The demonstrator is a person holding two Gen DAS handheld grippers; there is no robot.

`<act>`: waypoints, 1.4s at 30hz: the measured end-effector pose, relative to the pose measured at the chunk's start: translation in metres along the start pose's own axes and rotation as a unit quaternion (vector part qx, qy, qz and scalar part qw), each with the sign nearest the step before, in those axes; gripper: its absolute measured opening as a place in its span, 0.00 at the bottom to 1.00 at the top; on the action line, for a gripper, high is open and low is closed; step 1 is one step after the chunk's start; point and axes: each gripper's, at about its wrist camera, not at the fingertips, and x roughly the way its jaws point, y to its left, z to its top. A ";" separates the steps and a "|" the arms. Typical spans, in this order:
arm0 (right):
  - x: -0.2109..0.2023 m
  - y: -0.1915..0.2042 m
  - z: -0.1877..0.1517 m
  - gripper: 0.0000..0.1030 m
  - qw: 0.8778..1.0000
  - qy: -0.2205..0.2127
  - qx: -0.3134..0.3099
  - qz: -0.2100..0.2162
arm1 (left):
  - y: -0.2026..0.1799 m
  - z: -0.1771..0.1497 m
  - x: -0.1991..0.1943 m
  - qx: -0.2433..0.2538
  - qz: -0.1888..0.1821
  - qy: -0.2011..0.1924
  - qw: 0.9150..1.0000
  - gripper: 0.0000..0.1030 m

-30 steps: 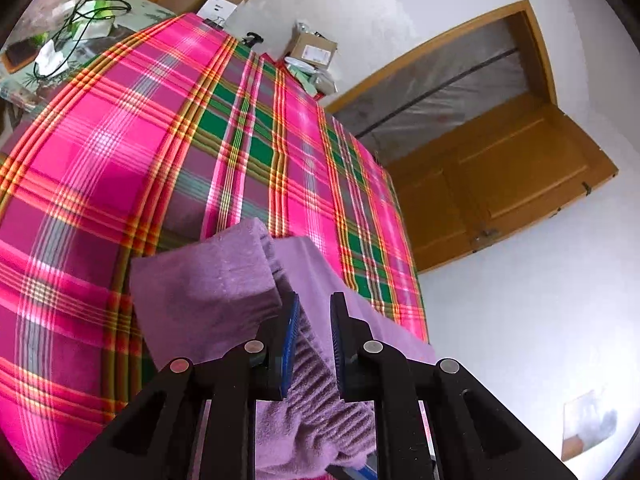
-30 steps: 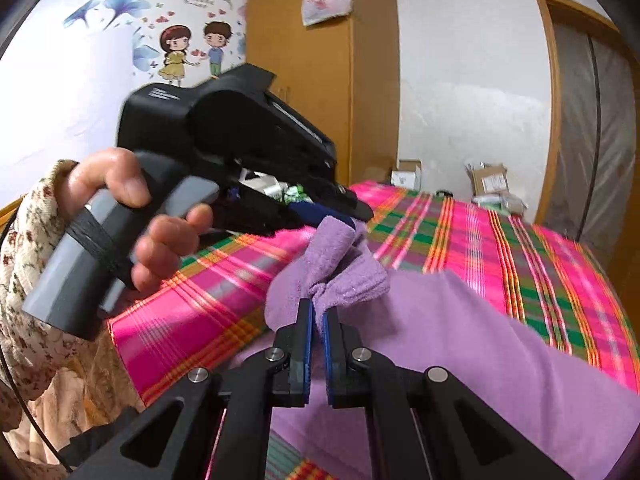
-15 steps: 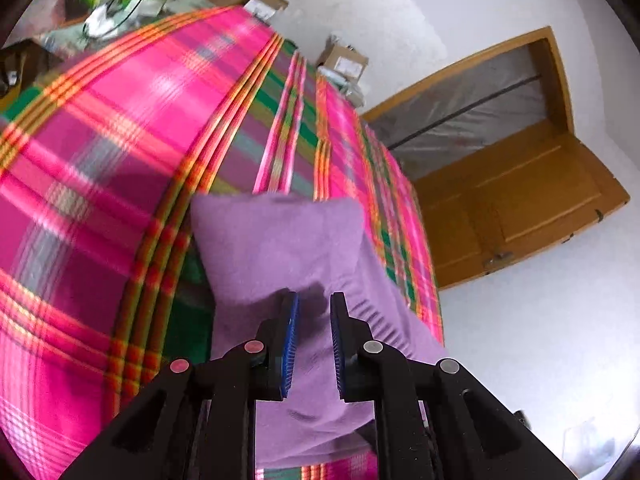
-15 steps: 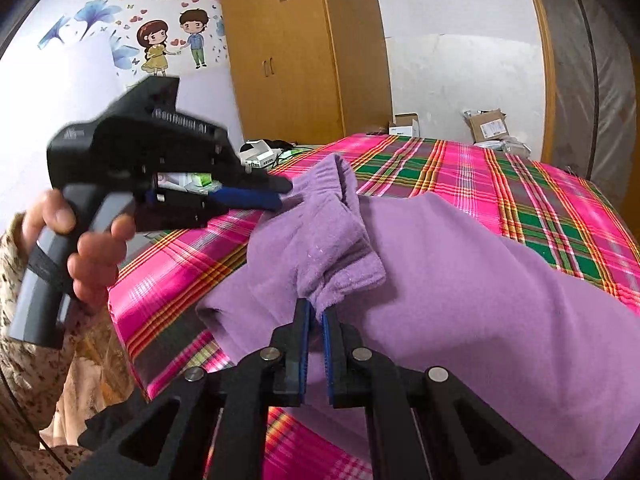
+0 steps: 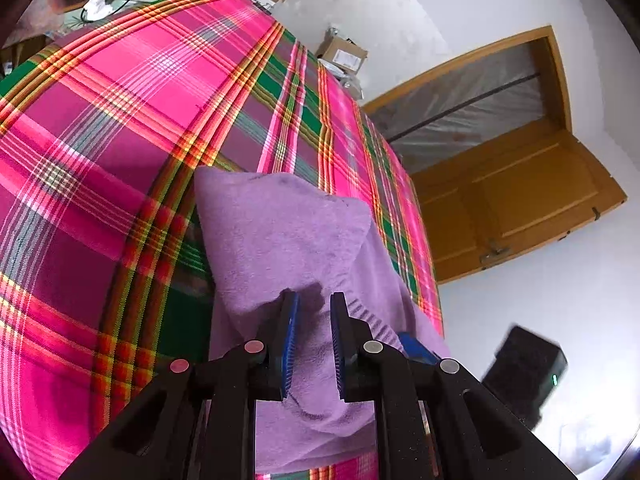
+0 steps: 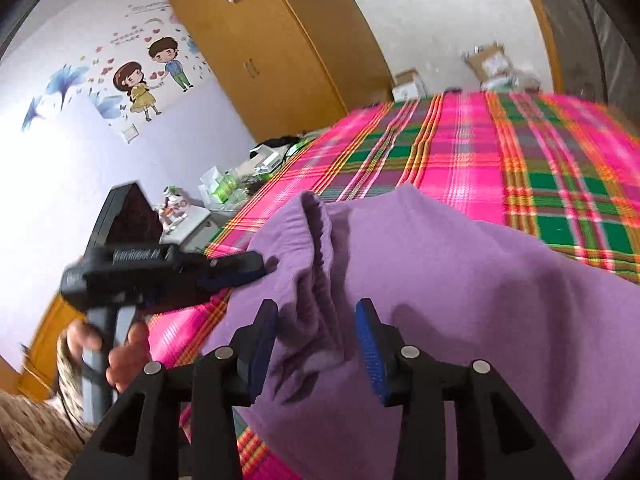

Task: Fold clothes

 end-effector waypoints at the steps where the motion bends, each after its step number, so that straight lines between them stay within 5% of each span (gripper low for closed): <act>1: 0.005 -0.002 0.002 0.43 1.000 0.009 0.003 0.005 | 0.000 0.000 0.000 0.002 -0.001 0.000 1.000 0.14; 21: 0.082 -0.028 0.034 0.48 0.983 0.144 0.053 0.104 | 0.016 0.011 -0.007 -0.005 -0.019 0.009 1.000 0.14; 25: 0.089 -0.026 0.034 0.34 0.978 0.157 0.064 0.118 | 0.018 0.012 -0.008 -0.006 -0.019 0.008 1.000 0.14; 37: 0.049 -0.011 0.034 0.21 0.993 0.077 0.024 0.081 | 0.018 0.014 -0.020 -0.020 -0.006 -0.016 1.000 0.14; 39: 0.038 -0.013 0.034 0.20 0.995 0.060 0.031 0.072 | 0.018 0.013 -0.019 -0.026 -0.003 -0.013 1.000 0.24; 42: 0.020 -0.018 0.033 0.20 0.997 0.032 0.040 0.060 | 0.017 0.012 -0.018 -0.029 -0.002 -0.009 1.000 0.27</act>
